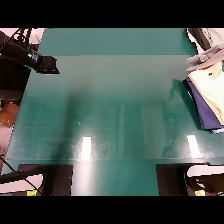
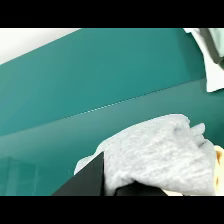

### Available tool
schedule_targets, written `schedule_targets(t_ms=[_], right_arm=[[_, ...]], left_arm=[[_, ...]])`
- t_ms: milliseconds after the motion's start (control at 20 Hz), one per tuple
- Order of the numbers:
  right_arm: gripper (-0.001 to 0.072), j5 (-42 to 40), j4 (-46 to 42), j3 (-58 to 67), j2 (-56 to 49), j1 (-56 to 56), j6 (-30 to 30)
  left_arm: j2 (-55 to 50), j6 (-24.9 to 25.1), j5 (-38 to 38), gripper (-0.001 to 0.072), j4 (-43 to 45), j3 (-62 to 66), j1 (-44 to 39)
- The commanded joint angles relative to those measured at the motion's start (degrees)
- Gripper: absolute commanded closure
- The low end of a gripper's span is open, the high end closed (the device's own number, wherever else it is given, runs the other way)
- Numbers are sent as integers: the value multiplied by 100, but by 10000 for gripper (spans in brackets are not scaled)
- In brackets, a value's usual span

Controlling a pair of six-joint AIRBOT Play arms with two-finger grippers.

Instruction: Fold the shirts.

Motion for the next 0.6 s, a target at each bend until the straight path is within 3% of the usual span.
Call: schedule_targets(t_ms=[0, 250, 550], right_arm=[[702, 251, -35, -313, 345, -354, 13], [700, 629, -192, -1412, 1093, -944, 15], [698, 1073, -1875, -2883, 1987, -1467, 461]], left_arm=[[-28, 4, 0, 684, -7, 0, -2], [-31, 11, 2, 685, -2, 0, -2], [-31, 164, -2, 684, -4, 0, -2]])
